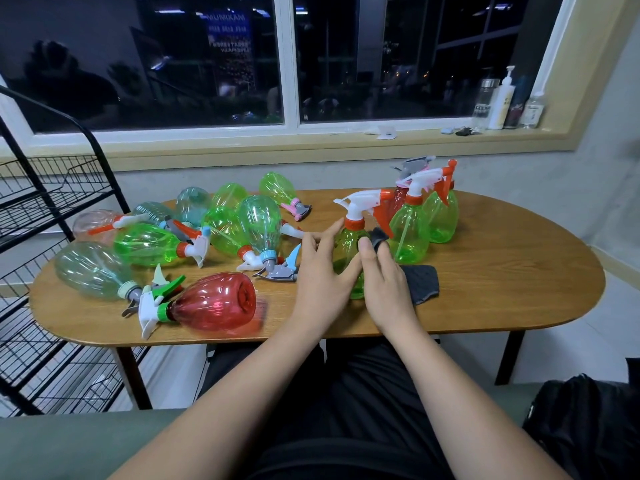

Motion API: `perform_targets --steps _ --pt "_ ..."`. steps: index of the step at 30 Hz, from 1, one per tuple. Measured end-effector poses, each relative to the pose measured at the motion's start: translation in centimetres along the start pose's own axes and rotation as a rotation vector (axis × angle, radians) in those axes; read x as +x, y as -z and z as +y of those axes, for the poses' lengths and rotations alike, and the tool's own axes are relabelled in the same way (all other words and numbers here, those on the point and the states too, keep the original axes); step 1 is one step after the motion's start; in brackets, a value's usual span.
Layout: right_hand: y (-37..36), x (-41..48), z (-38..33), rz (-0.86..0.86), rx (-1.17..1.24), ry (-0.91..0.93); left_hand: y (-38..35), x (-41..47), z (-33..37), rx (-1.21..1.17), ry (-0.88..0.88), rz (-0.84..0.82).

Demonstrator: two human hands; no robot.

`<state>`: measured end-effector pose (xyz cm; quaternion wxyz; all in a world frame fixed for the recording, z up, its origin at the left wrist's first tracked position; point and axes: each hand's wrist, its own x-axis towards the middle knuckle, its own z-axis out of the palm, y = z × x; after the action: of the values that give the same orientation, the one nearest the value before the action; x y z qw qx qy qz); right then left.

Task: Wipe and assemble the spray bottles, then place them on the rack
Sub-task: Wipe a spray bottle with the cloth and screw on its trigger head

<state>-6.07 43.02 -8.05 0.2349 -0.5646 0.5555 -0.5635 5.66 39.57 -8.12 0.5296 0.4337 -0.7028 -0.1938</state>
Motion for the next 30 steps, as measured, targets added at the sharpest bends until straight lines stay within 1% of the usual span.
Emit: perform_targets --steps 2,4,8,11,13,15,22,24,26,28,30 --pt "0.3 0.3 -0.3 -0.024 0.008 -0.083 0.1 -0.1 0.1 -0.005 0.004 0.017" --pt "0.4 0.3 -0.3 -0.016 0.034 -0.100 0.1 0.0 -0.1 -0.003 0.007 0.023" --pt "0.2 -0.4 -0.1 0.045 0.080 0.034 0.0 0.1 0.1 -0.011 -0.002 -0.038" --pt "0.0 -0.8 -0.1 0.036 0.067 0.157 0.0 0.1 0.1 -0.021 -0.022 -0.071" --pt "0.1 -0.8 -0.2 0.026 0.068 0.187 -0.1 0.1 0.0 -0.011 -0.039 -0.068" --pt "0.1 -0.7 -0.3 0.026 0.054 0.164 0.0 0.1 0.0 0.005 -0.042 -0.054" --pt "0.3 0.2 -0.4 -0.027 0.013 -0.047 0.2 -0.1 0.2 -0.024 -0.001 0.012" --pt "0.3 0.3 -0.3 -0.021 -0.007 -0.056 0.2 0.0 0.2 -0.022 0.012 0.020" --pt "0.0 0.1 -0.1 0.013 0.000 -0.026 0.2 0.0 0.1 -0.024 0.017 0.011" --pt "-0.2 -0.4 0.0 0.052 -0.008 0.070 0.3 0.0 0.1 -0.046 0.019 -0.026" --pt "-0.2 -0.7 0.2 0.055 -0.027 0.163 0.3 0.0 0.3 -0.070 0.018 -0.081"
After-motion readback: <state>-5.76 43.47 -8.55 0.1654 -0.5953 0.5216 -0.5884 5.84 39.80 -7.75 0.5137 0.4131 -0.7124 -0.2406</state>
